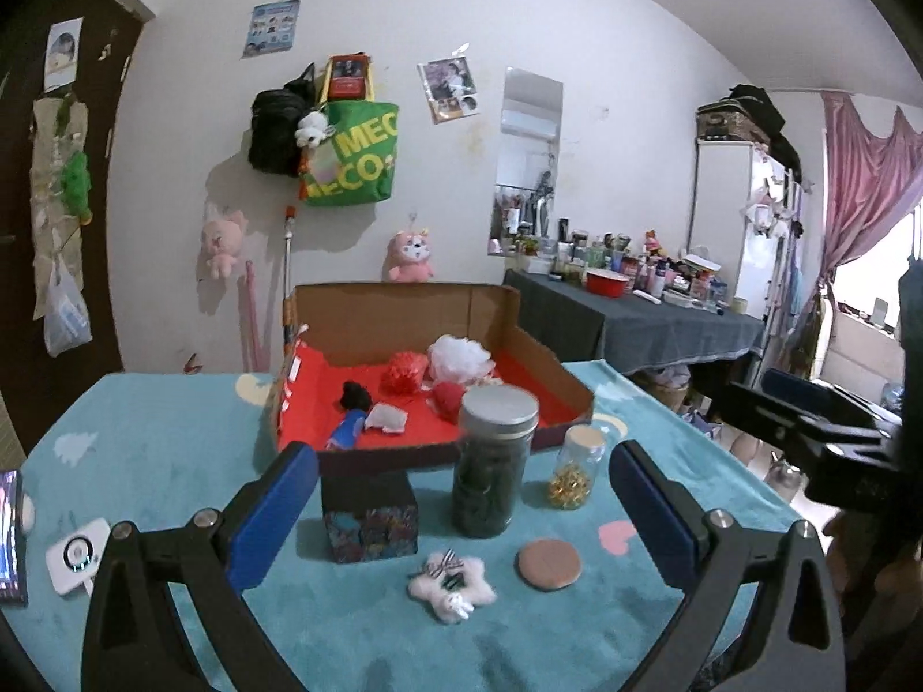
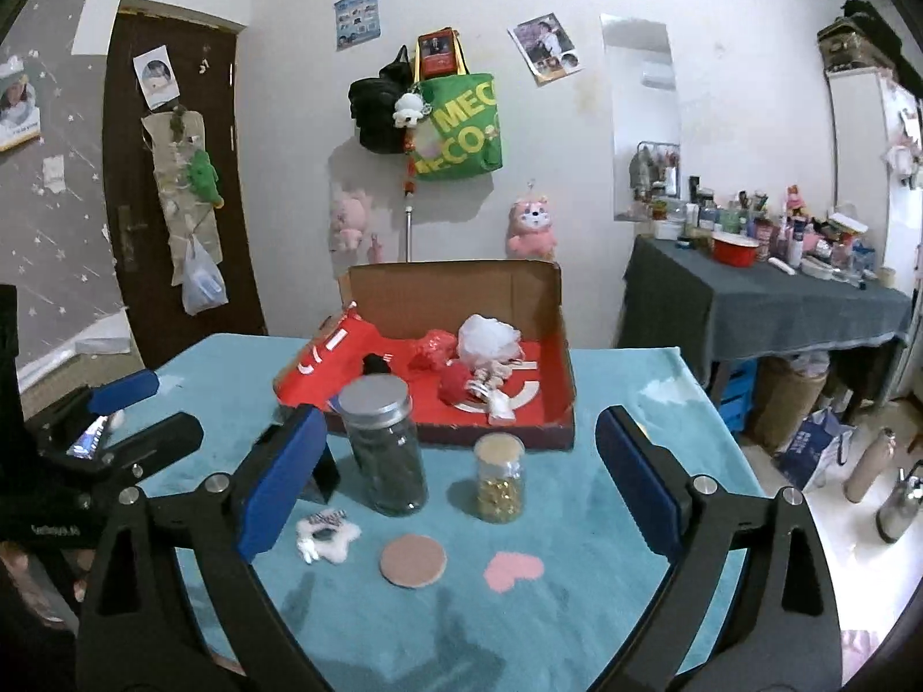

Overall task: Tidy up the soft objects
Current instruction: 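Withdraw both tools from the box back toward the table items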

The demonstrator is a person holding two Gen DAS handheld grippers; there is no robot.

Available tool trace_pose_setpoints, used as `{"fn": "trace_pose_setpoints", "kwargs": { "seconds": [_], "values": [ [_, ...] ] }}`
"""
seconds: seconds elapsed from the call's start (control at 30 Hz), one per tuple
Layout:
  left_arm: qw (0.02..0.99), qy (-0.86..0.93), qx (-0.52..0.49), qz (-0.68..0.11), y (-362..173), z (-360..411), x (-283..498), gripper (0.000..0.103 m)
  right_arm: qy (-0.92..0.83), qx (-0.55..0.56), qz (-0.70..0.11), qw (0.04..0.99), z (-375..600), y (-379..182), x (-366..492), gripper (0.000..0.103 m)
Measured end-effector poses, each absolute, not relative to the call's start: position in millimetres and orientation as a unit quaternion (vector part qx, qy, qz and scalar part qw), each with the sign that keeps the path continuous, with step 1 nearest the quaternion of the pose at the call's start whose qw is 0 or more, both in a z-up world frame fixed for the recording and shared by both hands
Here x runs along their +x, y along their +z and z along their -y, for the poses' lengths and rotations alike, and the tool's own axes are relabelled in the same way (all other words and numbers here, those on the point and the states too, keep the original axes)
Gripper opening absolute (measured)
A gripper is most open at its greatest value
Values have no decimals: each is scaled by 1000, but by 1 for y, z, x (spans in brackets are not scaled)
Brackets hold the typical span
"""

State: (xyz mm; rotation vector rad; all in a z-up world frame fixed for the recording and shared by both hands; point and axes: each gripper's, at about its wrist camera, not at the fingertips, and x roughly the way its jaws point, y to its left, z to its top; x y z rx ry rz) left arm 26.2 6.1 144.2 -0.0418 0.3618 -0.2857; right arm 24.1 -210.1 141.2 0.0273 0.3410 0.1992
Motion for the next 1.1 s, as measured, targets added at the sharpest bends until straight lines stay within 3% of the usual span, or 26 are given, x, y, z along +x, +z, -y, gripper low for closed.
{"fn": "trace_pose_setpoints", "kwargs": {
  "seconds": [0.23,0.73,1.1],
  "values": [
    [968,-124,-43,-215,105,-13,30,103,64,3,-161,985,205,101,10,96],
    [954,-102,-21,-281,41,-8,33,103,62,29,-240,968,206,26,27,96],
    [950,-97,-2,-298,26,-3,37,103,57,36,-275,959,209,0,37,96]
  ]
}}
